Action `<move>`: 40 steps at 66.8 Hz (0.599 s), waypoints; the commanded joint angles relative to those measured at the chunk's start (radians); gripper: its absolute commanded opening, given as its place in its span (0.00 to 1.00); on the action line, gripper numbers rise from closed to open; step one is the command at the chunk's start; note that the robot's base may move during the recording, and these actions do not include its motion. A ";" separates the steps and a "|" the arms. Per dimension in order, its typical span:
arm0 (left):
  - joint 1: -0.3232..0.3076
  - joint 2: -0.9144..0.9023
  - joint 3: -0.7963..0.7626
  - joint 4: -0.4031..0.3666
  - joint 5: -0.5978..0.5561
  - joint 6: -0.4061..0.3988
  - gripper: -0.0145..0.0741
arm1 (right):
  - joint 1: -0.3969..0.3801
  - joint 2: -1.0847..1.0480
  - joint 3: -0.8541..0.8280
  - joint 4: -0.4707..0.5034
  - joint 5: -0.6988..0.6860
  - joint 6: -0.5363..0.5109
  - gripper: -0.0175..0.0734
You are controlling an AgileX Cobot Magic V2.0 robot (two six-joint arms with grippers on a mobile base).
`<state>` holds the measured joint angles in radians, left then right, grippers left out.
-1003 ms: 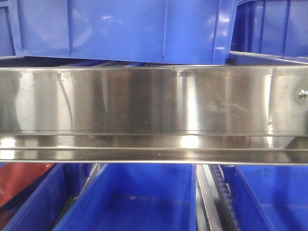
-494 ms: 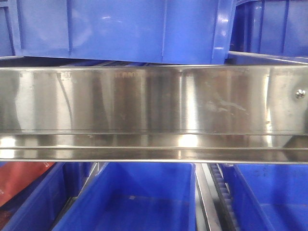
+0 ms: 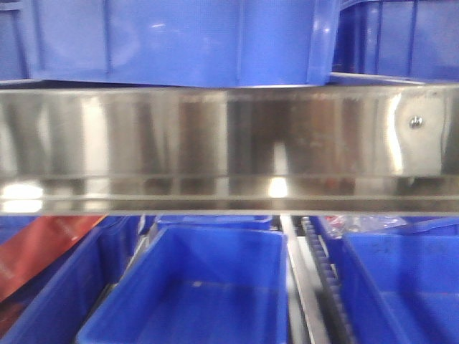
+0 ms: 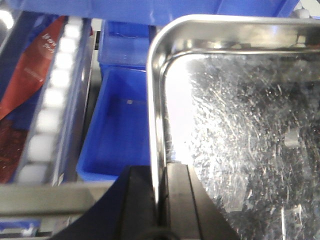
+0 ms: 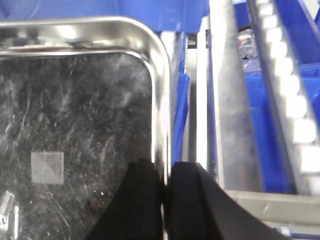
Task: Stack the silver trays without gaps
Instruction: 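Hold the tray with both grippers while backing away from the shelf, then drive across the room carrying the tray in both grippers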
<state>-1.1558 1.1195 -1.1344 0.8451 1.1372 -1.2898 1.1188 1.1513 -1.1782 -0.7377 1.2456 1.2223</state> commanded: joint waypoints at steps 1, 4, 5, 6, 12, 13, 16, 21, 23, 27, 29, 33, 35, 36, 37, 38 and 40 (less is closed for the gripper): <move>-0.007 -0.006 -0.003 0.032 -0.049 0.002 0.15 | 0.007 -0.008 -0.005 -0.029 -0.077 -0.003 0.19; -0.007 -0.006 -0.003 0.044 -0.049 0.002 0.15 | 0.007 -0.008 -0.005 -0.029 -0.077 -0.003 0.19; -0.007 -0.006 -0.003 0.047 -0.049 0.002 0.15 | 0.007 -0.008 -0.005 -0.029 -0.077 -0.003 0.19; -0.007 -0.006 -0.003 0.051 -0.049 0.002 0.15 | 0.007 -0.008 -0.005 -0.029 -0.077 -0.003 0.19; -0.007 -0.006 -0.003 0.072 -0.049 0.002 0.15 | 0.007 -0.008 -0.005 -0.029 -0.077 -0.003 0.19; -0.007 -0.006 -0.003 0.076 -0.049 0.002 0.15 | 0.007 -0.008 -0.005 -0.029 -0.077 -0.003 0.19; -0.007 -0.006 -0.003 0.092 -0.053 0.002 0.15 | 0.007 -0.008 -0.005 -0.029 -0.077 -0.003 0.19; -0.007 -0.006 -0.003 0.114 -0.056 0.002 0.15 | 0.007 -0.008 -0.005 -0.029 -0.077 -0.003 0.19; -0.007 -0.006 -0.003 0.119 -0.056 0.002 0.15 | 0.007 -0.008 -0.005 -0.029 -0.077 -0.003 0.19; -0.007 -0.006 -0.003 0.131 -0.056 0.002 0.15 | 0.007 -0.008 -0.005 -0.029 -0.077 -0.003 0.19; -0.007 -0.006 -0.003 0.131 -0.056 0.002 0.15 | 0.007 -0.008 -0.005 -0.029 -0.077 -0.003 0.19; -0.007 -0.006 -0.003 0.131 -0.056 0.002 0.15 | 0.007 -0.008 -0.005 -0.029 -0.077 -0.003 0.19; -0.007 -0.006 -0.003 0.131 -0.056 0.002 0.15 | 0.007 -0.008 -0.005 -0.029 -0.077 -0.003 0.19; -0.007 -0.006 -0.003 0.131 -0.056 0.002 0.15 | 0.007 -0.008 -0.005 -0.029 -0.077 -0.003 0.19; -0.007 -0.006 -0.003 0.131 -0.056 0.002 0.15 | 0.007 -0.008 -0.005 -0.029 -0.077 -0.003 0.19; -0.007 -0.006 -0.003 0.131 -0.056 0.002 0.15 | 0.007 -0.008 -0.005 -0.029 -0.077 -0.003 0.19; -0.007 -0.006 -0.003 0.131 -0.056 0.002 0.15 | 0.007 -0.008 -0.005 -0.029 -0.077 -0.003 0.19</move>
<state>-1.1558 1.1195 -1.1344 0.9454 1.1188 -1.2878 1.1188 1.1486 -1.1782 -0.7377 1.2288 1.2223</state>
